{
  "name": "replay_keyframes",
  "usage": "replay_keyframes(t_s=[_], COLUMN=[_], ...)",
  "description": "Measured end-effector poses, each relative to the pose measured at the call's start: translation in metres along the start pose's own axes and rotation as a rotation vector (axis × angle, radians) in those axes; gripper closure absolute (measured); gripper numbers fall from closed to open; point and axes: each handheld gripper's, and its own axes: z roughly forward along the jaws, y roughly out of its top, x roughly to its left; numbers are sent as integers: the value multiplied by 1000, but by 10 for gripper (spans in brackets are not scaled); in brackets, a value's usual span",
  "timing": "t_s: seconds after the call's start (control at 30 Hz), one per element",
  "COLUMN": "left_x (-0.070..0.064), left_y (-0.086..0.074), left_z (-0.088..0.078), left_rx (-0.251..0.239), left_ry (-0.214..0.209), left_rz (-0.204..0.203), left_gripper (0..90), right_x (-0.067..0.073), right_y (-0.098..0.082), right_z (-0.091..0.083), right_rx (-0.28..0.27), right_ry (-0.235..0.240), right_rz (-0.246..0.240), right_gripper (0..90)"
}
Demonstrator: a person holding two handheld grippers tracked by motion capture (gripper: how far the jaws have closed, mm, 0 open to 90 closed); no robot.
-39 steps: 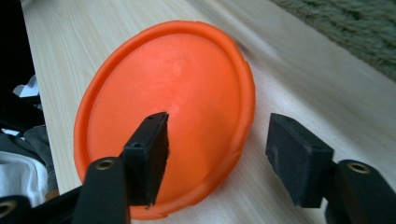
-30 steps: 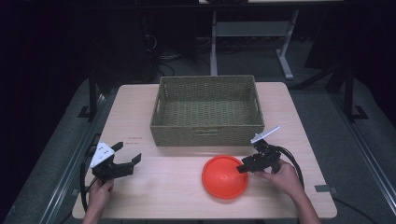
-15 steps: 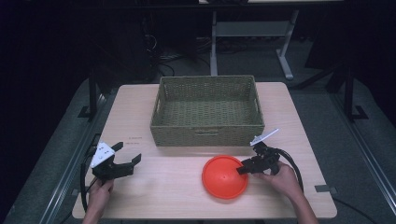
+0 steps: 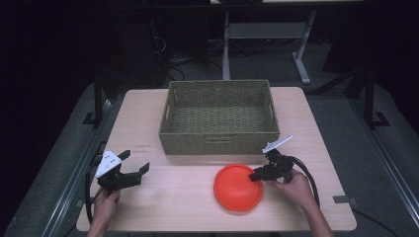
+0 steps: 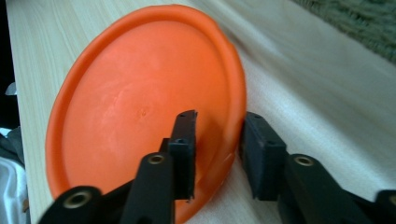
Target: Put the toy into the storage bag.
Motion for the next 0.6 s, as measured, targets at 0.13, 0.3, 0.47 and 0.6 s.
replay_keyframes(t_s=[0.13, 0.3, 0.47, 0.6], left_x=[0, 0, -1, 0], left_y=[0, 0, 0, 0], left_z=[0, 0, 0, 0], left_rx=[-2, -1, -1, -2], left_ry=[1, 1, 1, 3], left_rz=[-1, 2, 6, 9], left_gripper=[130, 130, 130, 130], right_x=[0, 1, 9, 18], right_y=[1, 1, 5, 11], right_z=[-6, -13, -21, -27], right_rx=[-21, -46, -50, -51], right_ry=[9, 42, 30, 13], right_rz=[19, 41, 34, 24], right_gripper=[748, 794, 819, 822])
